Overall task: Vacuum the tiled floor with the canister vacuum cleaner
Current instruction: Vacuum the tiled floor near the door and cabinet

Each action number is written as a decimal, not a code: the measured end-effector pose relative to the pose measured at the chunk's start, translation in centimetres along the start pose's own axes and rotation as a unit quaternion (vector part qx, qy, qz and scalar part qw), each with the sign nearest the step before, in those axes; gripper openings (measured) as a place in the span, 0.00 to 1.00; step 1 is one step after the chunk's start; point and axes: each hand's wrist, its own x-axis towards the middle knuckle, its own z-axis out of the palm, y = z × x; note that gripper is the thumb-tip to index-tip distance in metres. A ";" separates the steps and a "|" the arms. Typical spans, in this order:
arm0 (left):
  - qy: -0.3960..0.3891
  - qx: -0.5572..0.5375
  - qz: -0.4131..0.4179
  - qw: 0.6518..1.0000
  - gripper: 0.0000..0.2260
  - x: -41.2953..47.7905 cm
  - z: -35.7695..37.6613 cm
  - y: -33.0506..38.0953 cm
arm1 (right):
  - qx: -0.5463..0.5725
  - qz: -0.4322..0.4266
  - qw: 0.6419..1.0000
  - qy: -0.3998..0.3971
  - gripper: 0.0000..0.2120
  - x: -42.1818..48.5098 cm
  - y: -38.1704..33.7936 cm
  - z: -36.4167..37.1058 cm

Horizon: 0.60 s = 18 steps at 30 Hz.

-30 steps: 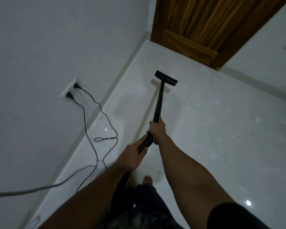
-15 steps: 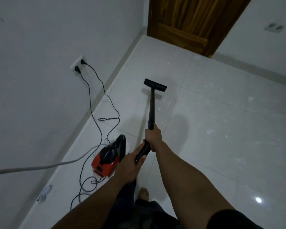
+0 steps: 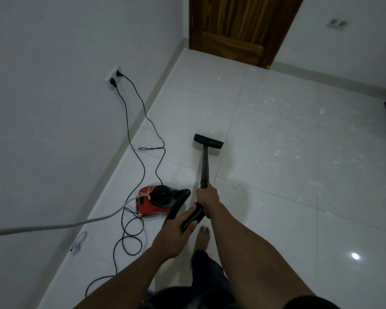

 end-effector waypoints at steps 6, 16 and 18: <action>-0.033 -0.012 -0.002 0.999 0.22 -9.8 0.3 -2.4 | 0.022 0.030 0.999 0.007 0.24 -7.0 7.2 3.6; -0.071 -0.023 -0.030 0.997 0.21 -20.6 3.6 -6.3 | 0.070 0.077 0.995 -0.007 0.19 -13.5 16.8 7.5; -0.073 -0.016 -0.039 0.996 0.22 -21.8 4.2 -7.2 | 0.065 0.075 0.995 -0.009 0.20 -14.1 18.1 8.2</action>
